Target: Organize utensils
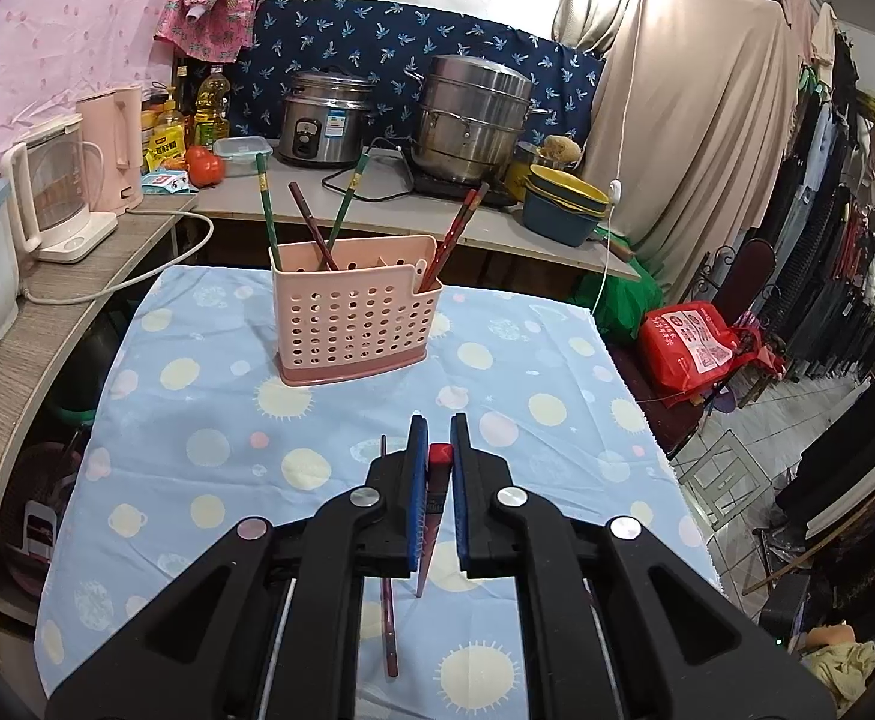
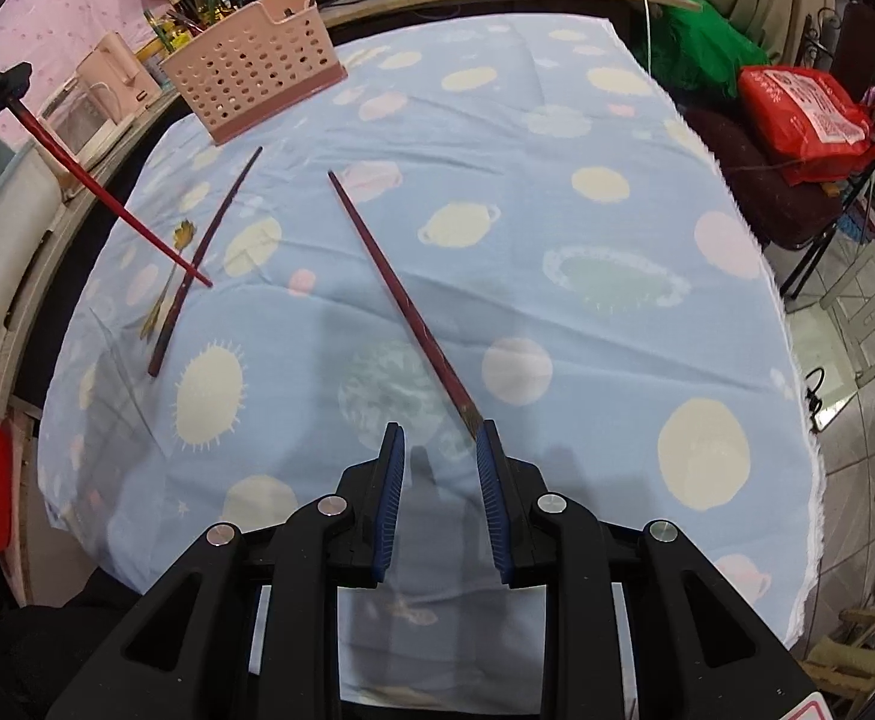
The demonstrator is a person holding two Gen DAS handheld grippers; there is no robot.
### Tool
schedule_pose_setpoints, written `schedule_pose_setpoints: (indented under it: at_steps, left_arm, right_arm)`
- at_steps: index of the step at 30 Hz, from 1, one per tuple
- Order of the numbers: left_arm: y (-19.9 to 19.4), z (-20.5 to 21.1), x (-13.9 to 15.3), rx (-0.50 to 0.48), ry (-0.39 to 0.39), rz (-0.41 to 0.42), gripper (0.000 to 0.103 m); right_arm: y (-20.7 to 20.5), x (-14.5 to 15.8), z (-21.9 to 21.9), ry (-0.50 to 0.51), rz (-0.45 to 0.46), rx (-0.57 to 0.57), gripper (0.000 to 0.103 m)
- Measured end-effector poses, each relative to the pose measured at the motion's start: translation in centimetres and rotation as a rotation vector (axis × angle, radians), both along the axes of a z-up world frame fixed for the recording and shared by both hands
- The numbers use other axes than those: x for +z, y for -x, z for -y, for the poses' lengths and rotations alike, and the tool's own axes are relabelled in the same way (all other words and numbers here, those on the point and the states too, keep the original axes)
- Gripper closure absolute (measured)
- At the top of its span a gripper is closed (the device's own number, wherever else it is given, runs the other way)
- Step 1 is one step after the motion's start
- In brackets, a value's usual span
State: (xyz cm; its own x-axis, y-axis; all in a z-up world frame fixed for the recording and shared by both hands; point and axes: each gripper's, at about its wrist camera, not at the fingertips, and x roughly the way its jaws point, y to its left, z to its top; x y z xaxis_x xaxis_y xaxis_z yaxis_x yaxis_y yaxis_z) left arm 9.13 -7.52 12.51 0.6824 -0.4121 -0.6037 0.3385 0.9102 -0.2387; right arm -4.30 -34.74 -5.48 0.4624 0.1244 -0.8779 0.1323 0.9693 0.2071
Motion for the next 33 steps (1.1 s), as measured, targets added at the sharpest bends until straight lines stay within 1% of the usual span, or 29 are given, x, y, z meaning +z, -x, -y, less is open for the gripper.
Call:
schedule_pose_setpoints:
  at_steps: [2,4,5,6,8,10,12,16,20,22,23,24,28,29,31,33]
  left_arm:
    - [0.1,0.0,0.1,-0.002,0.002,-0.001,0.095]
    - [0.3,0.1,0.1,-0.007,0.003,-0.002,0.095]
    - [0.3,0.1,0.1,-0.006,0.003,-0.001,0.095]
    - [0.3,0.2,0.1,-0.006,0.002,-0.001,0.095]
    - [0.3,0.2,0.1,-0.004,0.004,-0.002,0.095]
    - [0.3,0.1,0.1,-0.003,0.003,-0.001,0.095]
    - [0.5,0.2,0.1,-0.003,0.003,-0.002,0.095]
    - [0.6,0.2,0.3,-0.009,0.009,0.003,0.096]
    - [0.9,0.3,1.2,-0.014,0.014,0.024,0.096]
    - [0.7,0.2,1.7,-0.013,0.019,0.035,0.097]
    - [0.7,0.1,2.0,-0.011,0.021,0.043,0.097]
    - [0.5,0.0,2.4,-0.01,0.022,0.053,0.097]
    - [-0.3,-0.2,3.8,-0.005,0.027,0.088,0.098]
    - [-0.6,-0.3,4.0,-0.004,0.025,0.094,0.098]
    - [-1.1,-0.5,4.1,0.002,0.02,0.093,0.098]
    - [-1.2,-1.1,3.7,0.006,0.015,0.086,0.098]
  right_arm:
    - [-0.5,-0.4,0.0,0.022,-0.015,0.011,0.078]
    - [-0.8,-1.3,0.2,0.02,-0.041,0.01,0.078]
    - [-0.8,-1.4,0.3,0.028,-0.034,0.009,0.078]
    - [-0.8,-1.5,0.3,0.034,-0.041,0.01,0.081]
    - [-0.8,-1.8,0.3,0.026,-0.052,0.011,0.091]
    - [-0.7,-1.8,0.1,0.016,-0.055,0.017,0.094]
    - [-0.5,-1.2,-0.3,0.013,-0.037,0.018,0.095]
    - [-0.5,1.6,-1.4,-0.019,0.039,0.036,0.096]
    - [-1.3,5.9,-3.3,-0.035,0.159,0.075,0.096]
    - [-2.1,7.9,-4.2,-0.046,0.212,0.096,0.096]
    - [-2.7,8.7,-4.5,-0.051,0.235,0.104,0.098]
    - [-3.1,9.5,-4.9,-0.055,0.254,0.112,0.102]
    - [-5.8,13.0,-6.1,-0.042,0.349,0.134,0.102]
    - [-6.4,13.5,-6.3,-0.029,0.364,0.139,0.102]
    - [-7.3,13.7,-6.6,-0.009,0.365,0.146,0.102]
    - [-7.5,12.7,-6.7,-0.015,0.338,0.157,0.102]
